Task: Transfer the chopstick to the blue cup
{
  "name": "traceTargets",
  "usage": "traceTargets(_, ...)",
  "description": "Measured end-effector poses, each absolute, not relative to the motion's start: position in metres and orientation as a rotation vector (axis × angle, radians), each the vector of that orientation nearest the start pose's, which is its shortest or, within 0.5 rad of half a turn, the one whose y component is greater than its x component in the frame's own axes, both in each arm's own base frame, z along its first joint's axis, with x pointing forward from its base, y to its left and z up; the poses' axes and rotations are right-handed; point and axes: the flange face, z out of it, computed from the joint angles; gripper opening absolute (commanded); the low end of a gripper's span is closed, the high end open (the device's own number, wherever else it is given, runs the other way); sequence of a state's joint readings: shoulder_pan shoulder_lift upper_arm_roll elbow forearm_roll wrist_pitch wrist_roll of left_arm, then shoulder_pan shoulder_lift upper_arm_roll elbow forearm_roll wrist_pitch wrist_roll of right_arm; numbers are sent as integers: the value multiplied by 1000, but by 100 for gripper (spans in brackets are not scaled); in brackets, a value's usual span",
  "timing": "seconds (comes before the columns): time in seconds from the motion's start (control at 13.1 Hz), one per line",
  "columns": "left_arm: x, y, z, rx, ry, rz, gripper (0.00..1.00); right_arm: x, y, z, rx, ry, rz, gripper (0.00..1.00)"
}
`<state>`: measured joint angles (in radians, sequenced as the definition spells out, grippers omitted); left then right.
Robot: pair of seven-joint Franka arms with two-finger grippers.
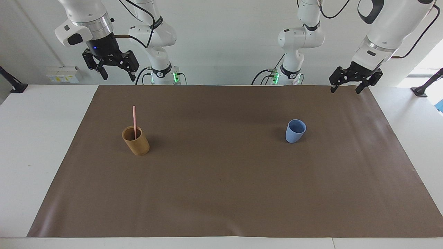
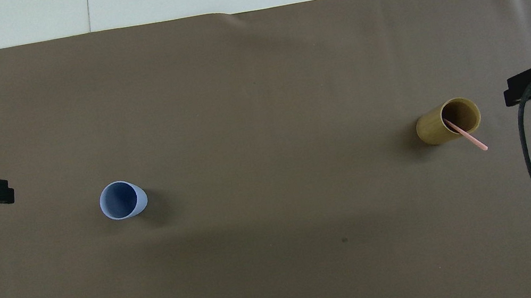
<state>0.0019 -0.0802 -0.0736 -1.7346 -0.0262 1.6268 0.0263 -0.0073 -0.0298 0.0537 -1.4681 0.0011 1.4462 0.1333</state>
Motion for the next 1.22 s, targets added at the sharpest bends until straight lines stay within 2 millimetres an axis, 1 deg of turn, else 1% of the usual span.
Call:
traceTargets(0.23, 531, -50, 529, -3155, 169, 77, 100, 531, 25, 678, -3138, 136, -12, 100)
traceTargets(0.3, 529, -50, 511, -3154, 168, 96, 100, 531, 25, 678, -3138, 136, -12, 100)
traceTargets(0.53, 524, -54, 469, -3155, 177, 69, 100, 531, 25, 678, -3138, 136, -12, 100)
traceTargets(0.68, 517, -61, 446, -3156, 180, 91, 100, 531, 25, 678, -3138, 137, -12, 100)
traceTargets(0.76, 514, -69, 435, -3156, 170, 95, 100, 531, 25, 678, -3138, 137, -12, 100)
traceTargets(0.99, 510, -92, 398, -3162, 75, 31, 100, 531, 25, 678, -3138, 137, -12, 100)
traceTargets(1.07, 510, -96, 389, -3164, 48, 27, 100, 531, 25, 678, -3138, 137, -12, 100)
traceTargets(1.22, 511, -96, 383, -3164, 20, 32, 100, 531, 25, 678, -3138, 137, -12, 100)
